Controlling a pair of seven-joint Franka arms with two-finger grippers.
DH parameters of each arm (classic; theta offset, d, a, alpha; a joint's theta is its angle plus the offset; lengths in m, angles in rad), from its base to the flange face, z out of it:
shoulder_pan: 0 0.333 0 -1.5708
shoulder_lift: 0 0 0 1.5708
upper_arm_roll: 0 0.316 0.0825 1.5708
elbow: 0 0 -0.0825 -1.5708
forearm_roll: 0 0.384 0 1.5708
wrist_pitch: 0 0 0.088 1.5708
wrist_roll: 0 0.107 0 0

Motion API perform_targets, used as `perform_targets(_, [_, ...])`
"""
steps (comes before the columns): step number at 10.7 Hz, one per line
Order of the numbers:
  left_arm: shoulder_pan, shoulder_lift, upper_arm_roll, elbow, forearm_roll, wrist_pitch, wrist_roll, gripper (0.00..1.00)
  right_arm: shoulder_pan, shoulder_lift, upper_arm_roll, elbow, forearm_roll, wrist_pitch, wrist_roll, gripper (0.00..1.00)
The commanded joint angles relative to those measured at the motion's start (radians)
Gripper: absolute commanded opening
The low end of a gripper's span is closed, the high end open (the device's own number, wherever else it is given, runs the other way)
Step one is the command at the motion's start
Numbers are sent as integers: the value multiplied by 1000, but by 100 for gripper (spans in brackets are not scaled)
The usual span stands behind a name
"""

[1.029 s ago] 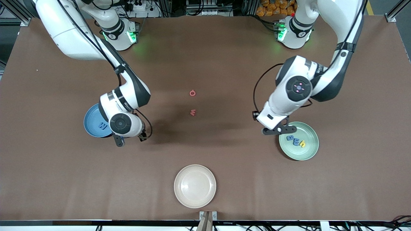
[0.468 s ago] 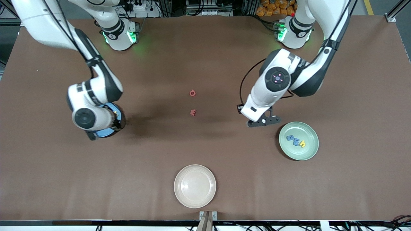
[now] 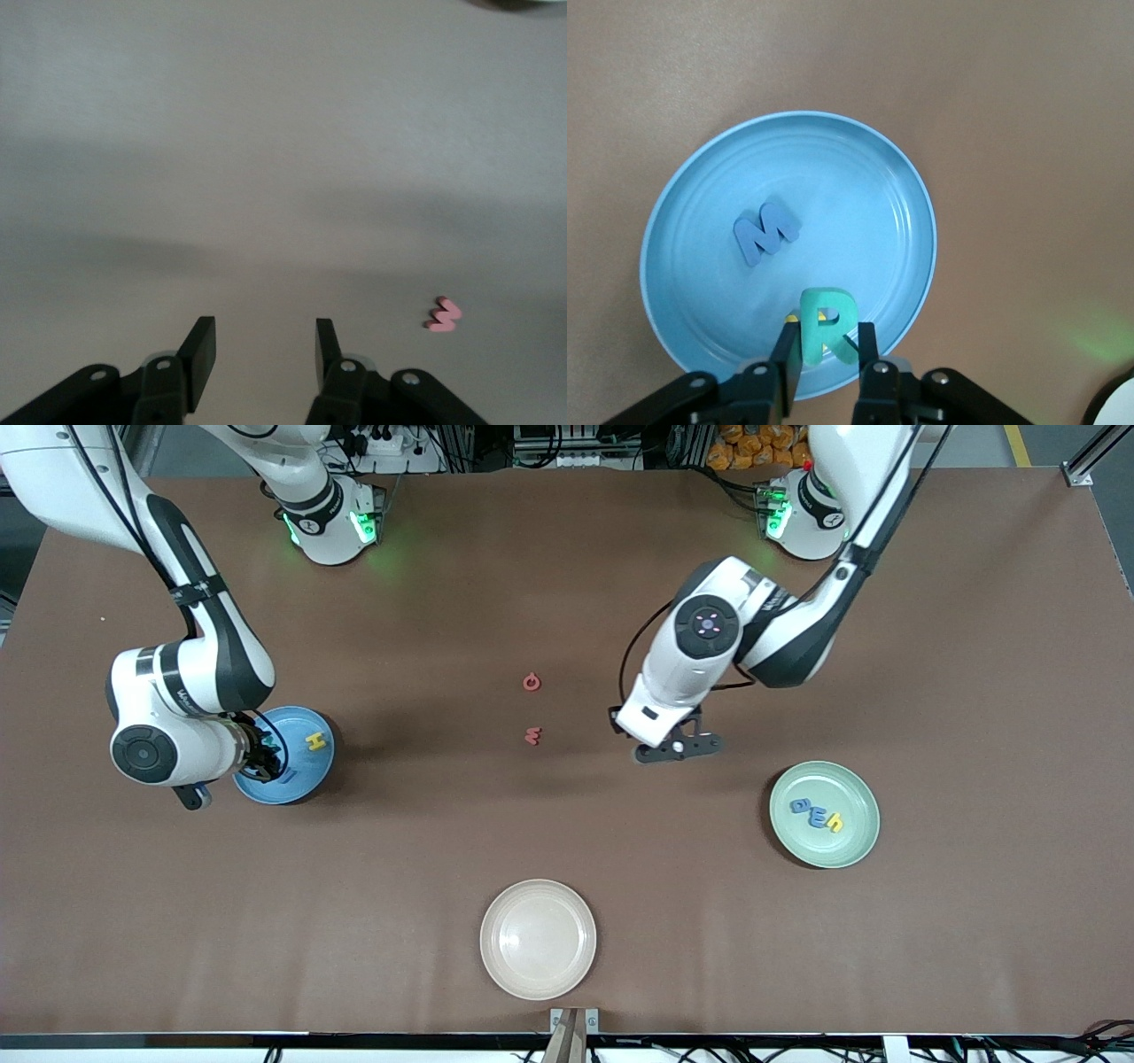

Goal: Sort uppercase to blue plate, lowercase to green plate
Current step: 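Drop the R on the blue plate while the left gripper reaches m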

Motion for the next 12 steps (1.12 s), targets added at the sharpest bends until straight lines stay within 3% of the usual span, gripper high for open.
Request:
perform_targets(1, [-63,46,7,10,3,64,-28,54,-9,-7,17,-8,-1,-17,9,100])
perform_targets(6, [-195,177,11,110,162,92,-112,56,-3,0,17,0,0,-15,12,100])
perform_targets(12, [-213,260,11,208,268,111,-58,57,0,8,19,12,0,-11,6,100])
